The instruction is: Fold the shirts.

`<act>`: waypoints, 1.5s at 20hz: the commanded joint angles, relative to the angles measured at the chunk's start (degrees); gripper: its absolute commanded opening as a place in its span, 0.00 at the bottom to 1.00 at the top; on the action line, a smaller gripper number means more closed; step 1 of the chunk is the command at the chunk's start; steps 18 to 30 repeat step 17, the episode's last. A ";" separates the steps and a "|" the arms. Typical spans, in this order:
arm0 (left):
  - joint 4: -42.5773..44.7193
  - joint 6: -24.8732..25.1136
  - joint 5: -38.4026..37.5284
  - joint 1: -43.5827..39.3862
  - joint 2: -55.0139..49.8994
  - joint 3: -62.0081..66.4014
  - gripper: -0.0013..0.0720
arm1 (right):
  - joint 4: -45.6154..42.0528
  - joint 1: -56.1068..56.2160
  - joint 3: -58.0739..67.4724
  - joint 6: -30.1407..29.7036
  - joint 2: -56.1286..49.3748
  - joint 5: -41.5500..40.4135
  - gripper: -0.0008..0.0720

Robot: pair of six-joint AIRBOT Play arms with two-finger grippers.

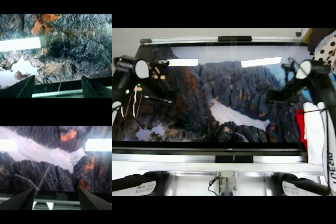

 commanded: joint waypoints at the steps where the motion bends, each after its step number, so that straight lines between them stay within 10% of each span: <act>1: 1.29 -1.70 4.39 -0.59 4.11 -5.29 0.93 | -0.52 5.11 -4.59 1.84 0.04 -0.87 0.88; 30: 0.35 -1.68 4.26 -0.79 2.23 -5.38 0.93 | -0.26 5.01 -4.61 1.84 0.02 -0.94 0.88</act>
